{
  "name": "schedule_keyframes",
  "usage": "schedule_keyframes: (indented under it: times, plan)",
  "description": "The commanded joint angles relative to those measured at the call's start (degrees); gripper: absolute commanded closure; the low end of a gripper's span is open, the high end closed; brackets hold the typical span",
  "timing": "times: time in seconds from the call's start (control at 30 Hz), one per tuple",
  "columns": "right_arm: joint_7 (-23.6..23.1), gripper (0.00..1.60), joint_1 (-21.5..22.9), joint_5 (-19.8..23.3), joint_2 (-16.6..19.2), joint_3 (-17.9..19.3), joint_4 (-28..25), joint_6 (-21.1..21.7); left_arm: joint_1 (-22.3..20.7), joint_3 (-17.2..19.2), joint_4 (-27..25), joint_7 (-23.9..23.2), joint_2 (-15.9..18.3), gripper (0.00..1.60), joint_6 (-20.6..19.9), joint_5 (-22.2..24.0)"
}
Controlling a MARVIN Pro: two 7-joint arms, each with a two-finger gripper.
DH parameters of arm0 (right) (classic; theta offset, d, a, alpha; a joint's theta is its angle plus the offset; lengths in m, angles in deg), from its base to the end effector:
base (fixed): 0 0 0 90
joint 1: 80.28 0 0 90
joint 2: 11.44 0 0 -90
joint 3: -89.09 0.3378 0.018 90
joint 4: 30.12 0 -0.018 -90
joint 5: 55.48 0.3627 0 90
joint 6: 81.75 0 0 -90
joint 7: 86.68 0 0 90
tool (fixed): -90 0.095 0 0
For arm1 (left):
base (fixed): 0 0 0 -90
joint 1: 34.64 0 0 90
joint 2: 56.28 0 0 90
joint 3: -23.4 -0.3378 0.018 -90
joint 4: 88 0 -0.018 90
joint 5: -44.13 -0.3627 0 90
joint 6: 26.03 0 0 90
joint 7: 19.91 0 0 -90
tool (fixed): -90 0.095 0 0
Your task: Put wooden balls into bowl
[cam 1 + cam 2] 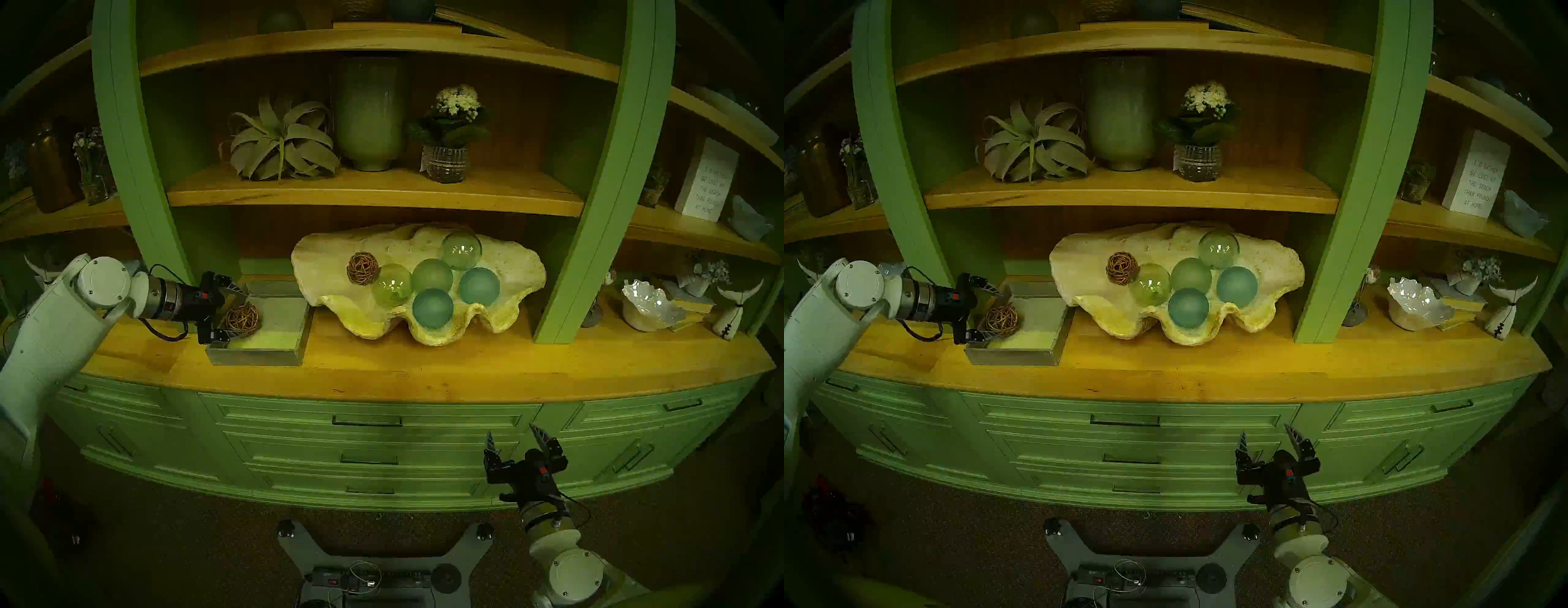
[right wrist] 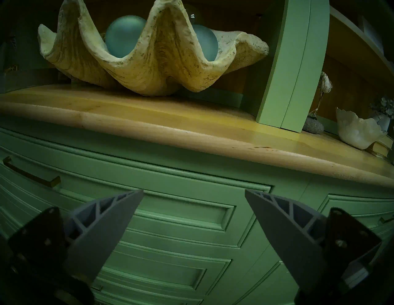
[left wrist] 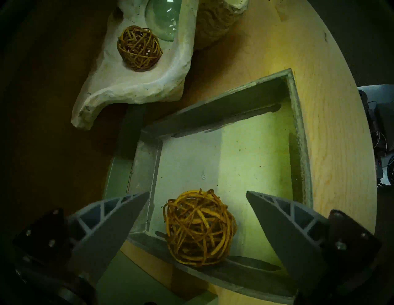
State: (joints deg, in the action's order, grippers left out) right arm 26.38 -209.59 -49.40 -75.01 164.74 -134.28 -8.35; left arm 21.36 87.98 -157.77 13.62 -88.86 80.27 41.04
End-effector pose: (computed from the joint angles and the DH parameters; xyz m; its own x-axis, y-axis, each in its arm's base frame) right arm 0.1963 -0.0350 -0.4642 0.1850 0.1789 0.9663 0.0403 -0.9838 0.1744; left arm 0.5357 0.2790 -0.2046 -0.2317 -0.8804 0.4137 -0.7719 -0.0924 -0.6290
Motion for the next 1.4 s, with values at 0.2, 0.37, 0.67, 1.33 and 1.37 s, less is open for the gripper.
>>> schedule_keyframes:
  times: [0.2,0.37,0.67,1.33,1.37]
  plan:
    - [0.0,0.0,0.2,-0.1,0.1,0.2,-1.7,-0.3,-6.8,0.4,5.4,-0.7,-4.1,0.0,0.5,-4.1]
    - [0.0,0.0,0.2,-0.1,0.1,0.2,-1.7,-0.3,-8.5,-0.4,7.8,-1.1,-5.1,0.0,1.3,-5.2]
    - [0.0,0.0,0.2,-0.1,0.1,0.2,-1.7,-0.3,-10.5,-1.2,11.2,-1.7,-7.7,0.0,2.0,-6.8]
    - [0.0,0.0,0.2,0.0,0.1,0.2,-1.8,-0.3,-13.3,-2.4,17.9,-2.8,-11.6,0.0,4.2,-10.5]
    - [0.0,0.0,0.2,0.0,0.1,0.2,-1.8,-0.3,-13.4,-2.4,18.2,-2.8,-11.8,0.0,4.3,-10.6]
